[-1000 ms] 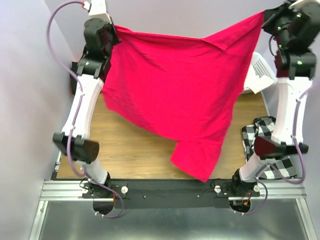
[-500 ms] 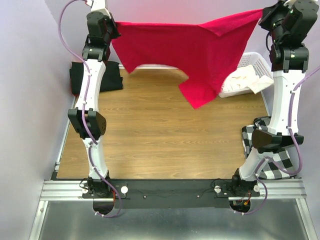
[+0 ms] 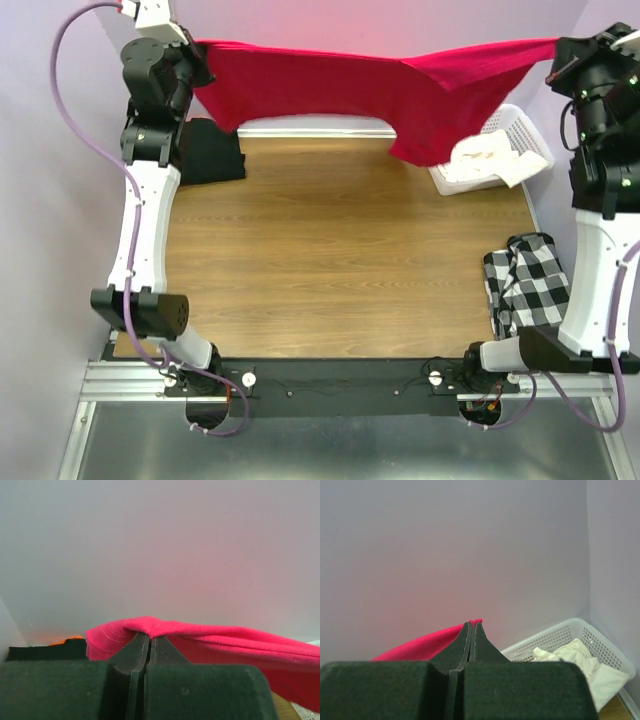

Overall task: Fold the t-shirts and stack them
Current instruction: Flatten out the tshirt

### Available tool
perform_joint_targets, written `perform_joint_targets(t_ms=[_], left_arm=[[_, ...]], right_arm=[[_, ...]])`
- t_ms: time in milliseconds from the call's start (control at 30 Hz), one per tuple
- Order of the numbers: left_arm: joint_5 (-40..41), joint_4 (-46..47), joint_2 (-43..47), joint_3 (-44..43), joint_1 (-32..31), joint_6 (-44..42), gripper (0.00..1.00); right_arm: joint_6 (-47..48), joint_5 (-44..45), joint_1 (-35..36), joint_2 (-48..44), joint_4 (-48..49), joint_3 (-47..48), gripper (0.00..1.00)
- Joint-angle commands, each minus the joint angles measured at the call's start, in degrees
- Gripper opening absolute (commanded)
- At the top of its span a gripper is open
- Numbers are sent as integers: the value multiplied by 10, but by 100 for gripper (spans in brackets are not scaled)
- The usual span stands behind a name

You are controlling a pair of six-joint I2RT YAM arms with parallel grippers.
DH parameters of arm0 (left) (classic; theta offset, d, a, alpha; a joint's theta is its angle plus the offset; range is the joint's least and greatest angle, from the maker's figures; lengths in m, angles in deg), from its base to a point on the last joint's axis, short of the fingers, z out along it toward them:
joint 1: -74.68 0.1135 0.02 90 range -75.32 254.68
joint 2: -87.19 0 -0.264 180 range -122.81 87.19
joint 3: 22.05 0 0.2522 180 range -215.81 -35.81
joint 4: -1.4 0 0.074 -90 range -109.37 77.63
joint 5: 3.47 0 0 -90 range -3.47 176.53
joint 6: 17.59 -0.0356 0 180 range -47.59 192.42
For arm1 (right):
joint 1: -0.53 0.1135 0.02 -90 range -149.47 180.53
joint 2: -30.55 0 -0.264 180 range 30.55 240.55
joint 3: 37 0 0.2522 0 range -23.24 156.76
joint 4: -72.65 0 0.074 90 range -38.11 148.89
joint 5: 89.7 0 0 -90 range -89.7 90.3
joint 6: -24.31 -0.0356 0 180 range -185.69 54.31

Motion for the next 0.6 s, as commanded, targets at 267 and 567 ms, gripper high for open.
perform_joint_targets(t_ms=[267,567], left_arm=[[84,-4,128,32,6,-39,0],[85,-3,50,-2,6,-31,0]], right_arm=[[-10,-34,-5,-39,19,55,1],[-21,-47,-5,48,21,69,1]])
